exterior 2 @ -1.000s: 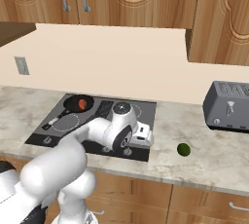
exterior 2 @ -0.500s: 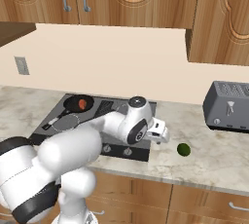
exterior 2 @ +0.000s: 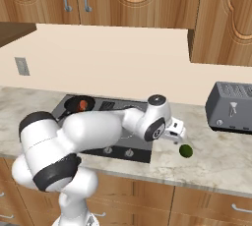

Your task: Put the sweet potato and lime in the pan. Then turn on the rear left burner and set the heat to medium.

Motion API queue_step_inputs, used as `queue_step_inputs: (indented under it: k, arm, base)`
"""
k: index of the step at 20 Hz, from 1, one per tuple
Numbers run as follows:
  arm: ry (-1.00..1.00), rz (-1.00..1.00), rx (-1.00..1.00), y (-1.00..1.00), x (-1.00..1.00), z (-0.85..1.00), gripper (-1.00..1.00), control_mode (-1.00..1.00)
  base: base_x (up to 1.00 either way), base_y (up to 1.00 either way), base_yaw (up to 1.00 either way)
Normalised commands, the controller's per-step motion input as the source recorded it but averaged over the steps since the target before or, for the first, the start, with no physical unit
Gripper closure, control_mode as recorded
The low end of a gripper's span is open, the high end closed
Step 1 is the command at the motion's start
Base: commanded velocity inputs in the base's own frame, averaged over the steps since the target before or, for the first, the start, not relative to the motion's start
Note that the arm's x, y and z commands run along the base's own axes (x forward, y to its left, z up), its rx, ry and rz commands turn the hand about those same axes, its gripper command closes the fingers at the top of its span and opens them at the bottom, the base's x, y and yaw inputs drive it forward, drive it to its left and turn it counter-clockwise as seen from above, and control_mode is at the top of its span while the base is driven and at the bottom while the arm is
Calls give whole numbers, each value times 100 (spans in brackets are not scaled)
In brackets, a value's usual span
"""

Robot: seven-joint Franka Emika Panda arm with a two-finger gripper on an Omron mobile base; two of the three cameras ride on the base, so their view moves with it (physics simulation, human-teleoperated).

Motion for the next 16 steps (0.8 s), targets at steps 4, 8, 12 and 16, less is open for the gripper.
queue_step_inputs:
  k: [4,8,12,16]
  arm:
    - [0,-2,5,-36,23,0,-100,-100]
    - [0,0,10,-33,0,-3,-100,-100]
    - [0,0,7,-51,0,-12,-100,-100]
    - [0,0,5,-42,0,0,-100,-100]
  base:
    - [0,0,0]
    - [0,0,0]
    - [0,0,0]
    - [0,0,0]
